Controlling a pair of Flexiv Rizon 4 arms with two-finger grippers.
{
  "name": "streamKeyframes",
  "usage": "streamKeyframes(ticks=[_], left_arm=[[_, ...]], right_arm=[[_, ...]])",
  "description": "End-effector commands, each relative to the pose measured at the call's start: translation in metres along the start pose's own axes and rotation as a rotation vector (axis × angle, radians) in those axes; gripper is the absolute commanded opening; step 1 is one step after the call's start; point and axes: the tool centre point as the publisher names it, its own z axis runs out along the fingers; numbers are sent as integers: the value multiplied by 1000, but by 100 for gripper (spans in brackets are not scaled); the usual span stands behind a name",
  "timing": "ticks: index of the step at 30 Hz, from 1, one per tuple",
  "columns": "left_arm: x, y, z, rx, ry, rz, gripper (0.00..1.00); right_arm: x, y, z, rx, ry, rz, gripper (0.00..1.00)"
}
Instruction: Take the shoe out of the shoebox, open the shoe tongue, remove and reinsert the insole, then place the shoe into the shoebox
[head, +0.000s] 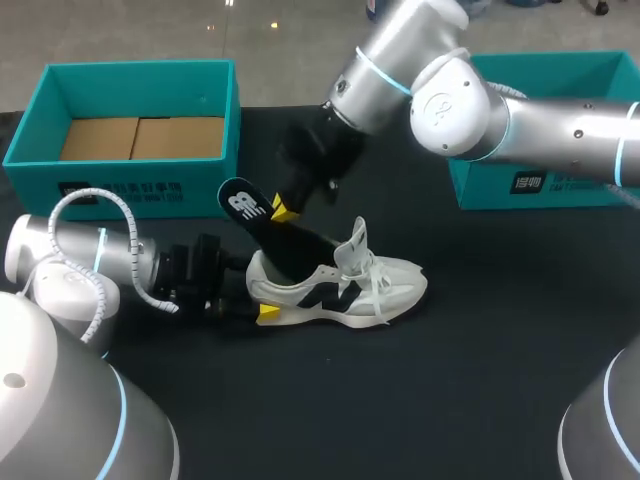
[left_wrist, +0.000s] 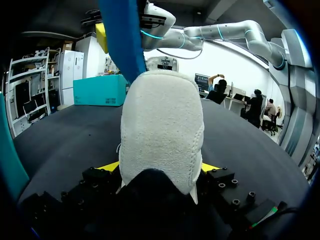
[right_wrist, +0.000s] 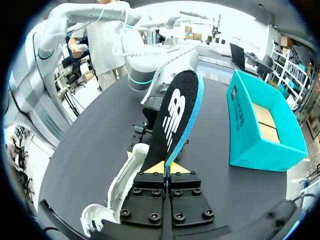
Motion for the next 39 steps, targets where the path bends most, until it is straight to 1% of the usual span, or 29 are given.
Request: streamKeyframes(ticks=[1, 4, 5, 7, 9, 10, 12, 15, 18, 19, 23, 25, 30, 39], left_arm=[[0, 0, 1, -1, 0, 0, 0], [0, 0, 1, -1, 0, 0, 0], [0, 0, 1, -1, 0, 0, 0], [0, 0, 1, -1, 0, 0, 0], [0, 0, 1, -1, 0, 0, 0], [0, 0, 1, -1, 0, 0, 0], [0, 0, 1, -1, 0, 0, 0], [0, 0, 1, -1, 0, 0, 0], [0, 0, 1, -1, 0, 0, 0], [0, 0, 1, -1, 0, 0, 0], [0, 0, 1, -1, 0, 0, 0], [0, 0, 1, -1, 0, 0, 0], [0, 0, 1, -1, 0, 0, 0], [0, 0, 1, -1, 0, 0, 0]], right_arm=[[14, 0, -18, -97, -50, 14, 0], [13, 9, -28, -122, -59, 19, 0], [12, 14, -34, -144, -71, 28, 0], [11, 20, -42, -145, -72, 34, 0], [10, 26, -51, -156, -79, 34, 0], [8, 30, -55, -174, -91, 36, 0], [6, 36, -63, -173, -89, 36, 0], [1, 45, -76, -196, -106, 31, 0], [-3, 54, -89, -228, -136, 39, 0], [-4, 57, -93, -250, -151, 34, 0], [-8, 68, -107, -284, -176, 24, 0], [-10, 72, -112, -272, -168, 28, 0], [-14, 79, -123, -274, -174, 26, 0], [-14, 79, -123, -274, -174, 26, 0]])
